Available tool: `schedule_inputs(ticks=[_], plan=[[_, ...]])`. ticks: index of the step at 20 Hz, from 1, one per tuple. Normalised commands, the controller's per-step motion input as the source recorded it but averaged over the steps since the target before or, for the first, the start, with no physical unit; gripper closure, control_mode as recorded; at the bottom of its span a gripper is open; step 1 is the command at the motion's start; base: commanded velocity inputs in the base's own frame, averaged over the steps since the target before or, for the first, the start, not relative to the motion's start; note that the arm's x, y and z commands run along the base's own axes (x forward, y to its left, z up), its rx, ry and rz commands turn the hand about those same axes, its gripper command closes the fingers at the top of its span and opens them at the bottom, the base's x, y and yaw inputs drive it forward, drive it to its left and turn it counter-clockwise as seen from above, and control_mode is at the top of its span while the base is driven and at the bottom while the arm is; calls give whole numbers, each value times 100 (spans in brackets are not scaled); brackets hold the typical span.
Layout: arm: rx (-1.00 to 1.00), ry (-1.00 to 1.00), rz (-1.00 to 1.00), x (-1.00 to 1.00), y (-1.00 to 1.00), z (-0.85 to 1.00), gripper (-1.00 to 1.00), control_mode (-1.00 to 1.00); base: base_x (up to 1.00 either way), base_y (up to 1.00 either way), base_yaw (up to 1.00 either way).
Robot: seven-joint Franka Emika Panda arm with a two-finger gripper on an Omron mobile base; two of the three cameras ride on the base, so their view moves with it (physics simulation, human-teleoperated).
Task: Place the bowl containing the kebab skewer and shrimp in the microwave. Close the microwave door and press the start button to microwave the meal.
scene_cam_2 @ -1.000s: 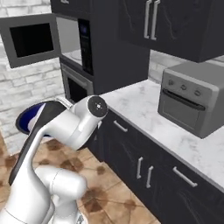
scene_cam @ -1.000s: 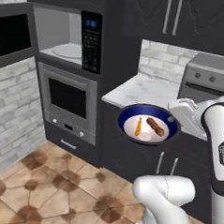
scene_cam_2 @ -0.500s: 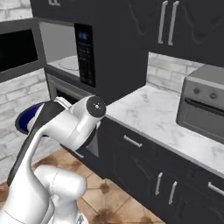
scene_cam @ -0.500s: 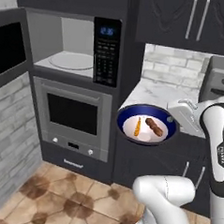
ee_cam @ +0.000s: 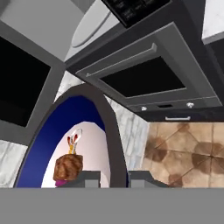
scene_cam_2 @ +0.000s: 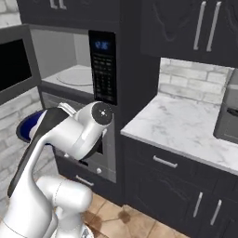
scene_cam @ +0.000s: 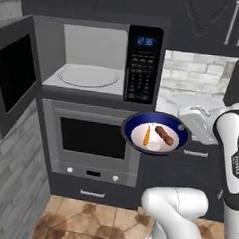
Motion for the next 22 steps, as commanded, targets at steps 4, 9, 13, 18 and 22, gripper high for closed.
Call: schedule_inputs(ticks=[4, 9, 13, 18, 22], plan=[[0, 0, 0, 0, 0, 0, 100, 100, 32, 94, -35], [0, 0, 0, 0, 0, 0, 100, 100, 28, 82, -33], [0, 0, 0, 0, 0, 0, 100, 100, 27, 55, -28], [0, 0, 0, 0, 0, 0, 100, 100, 34, 23, -23], [0, 0, 0, 0, 0, 0, 100, 100, 34, 36, -21]])
